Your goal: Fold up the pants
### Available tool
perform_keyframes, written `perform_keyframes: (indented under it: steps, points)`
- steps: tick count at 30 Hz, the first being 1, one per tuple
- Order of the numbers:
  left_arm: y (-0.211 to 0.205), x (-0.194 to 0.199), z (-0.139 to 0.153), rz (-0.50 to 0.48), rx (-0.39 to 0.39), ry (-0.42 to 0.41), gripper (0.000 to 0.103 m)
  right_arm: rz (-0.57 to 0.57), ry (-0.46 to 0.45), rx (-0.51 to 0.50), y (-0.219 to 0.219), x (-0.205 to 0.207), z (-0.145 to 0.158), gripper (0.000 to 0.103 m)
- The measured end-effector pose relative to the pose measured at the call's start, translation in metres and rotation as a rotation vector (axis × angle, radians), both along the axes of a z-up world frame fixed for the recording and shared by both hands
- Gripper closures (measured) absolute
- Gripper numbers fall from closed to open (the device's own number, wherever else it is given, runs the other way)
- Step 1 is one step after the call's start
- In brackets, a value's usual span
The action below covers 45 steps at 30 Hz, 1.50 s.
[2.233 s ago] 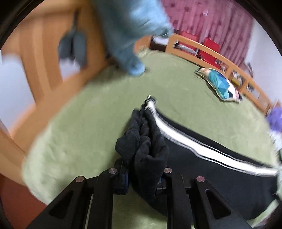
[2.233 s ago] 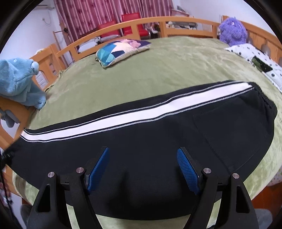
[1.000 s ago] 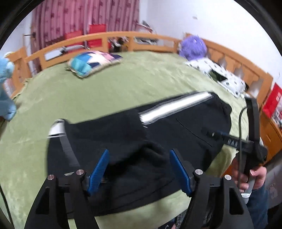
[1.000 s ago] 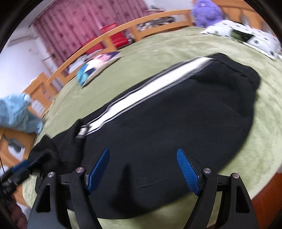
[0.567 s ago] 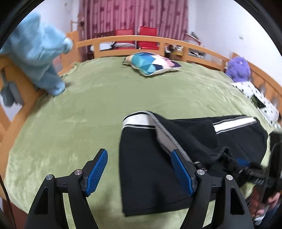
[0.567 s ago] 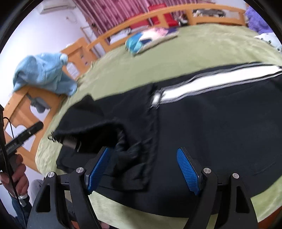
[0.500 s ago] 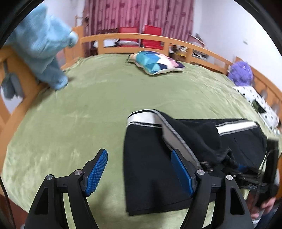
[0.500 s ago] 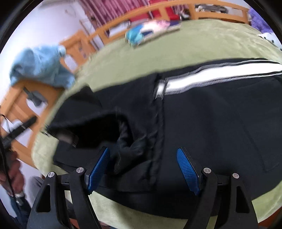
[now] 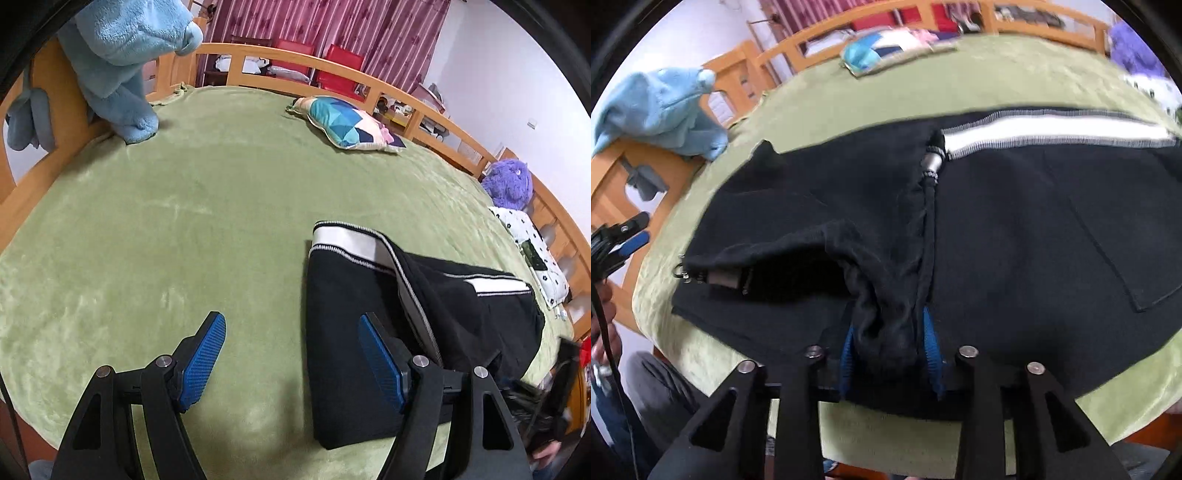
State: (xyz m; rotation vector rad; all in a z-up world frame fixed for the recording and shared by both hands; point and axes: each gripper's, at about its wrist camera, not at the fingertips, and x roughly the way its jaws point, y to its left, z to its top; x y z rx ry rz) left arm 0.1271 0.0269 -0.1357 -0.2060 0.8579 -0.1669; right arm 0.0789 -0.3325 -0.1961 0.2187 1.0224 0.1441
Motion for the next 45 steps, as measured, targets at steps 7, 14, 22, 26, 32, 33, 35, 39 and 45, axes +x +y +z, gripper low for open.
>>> perform_keyframes:
  steps: [7, 14, 22, 26, 32, 33, 35, 39, 45]
  points:
    - [-0.001, 0.002, -0.013, -0.018, -0.01, 0.033, 0.03, 0.108, -0.143, -0.076, 0.038, -0.017, 0.055, 0.034]
    - [0.024, 0.0, -0.009, 0.034, -0.038, 0.016, 0.03, 0.313, -0.234, -0.164, 0.113, 0.001, 0.057, 0.021]
    - [0.053, 0.002, -0.019, 0.094, -0.059, 0.036, 0.03, 0.289, -0.196, -0.264, 0.132, 0.03, 0.035, 0.091]
    - [0.059, 0.009, -0.029, 0.105, -0.074, 0.062, 0.03, 0.194, -0.284, -0.238, 0.093, 0.051, 0.077, 0.091]
    - [0.053, 0.017, -0.034, 0.096, -0.062, 0.076, 0.03, -0.099, -0.191, -0.246, 0.004, 0.112, 0.077, 0.054]
    - [0.05, 0.018, -0.034, 0.091, -0.057, 0.074, 0.03, -0.128, -0.167, -0.241, -0.005, 0.118, 0.072, 0.054]
    - [0.046, 0.019, -0.033, 0.079, -0.051, 0.073, 0.03, -0.131, -0.126, -0.184, -0.021, 0.11, 0.063, 0.054]
    - [0.03, 0.022, -0.033, 0.042, -0.046, 0.081, 0.03, -0.086, -0.092, -0.128, -0.025, 0.078, 0.047, 0.039]
    - [0.0, 0.019, -0.034, -0.026, -0.013, 0.094, 0.03, 0.015, 0.008, -0.097, -0.002, 0.029, 0.001, 0.043]
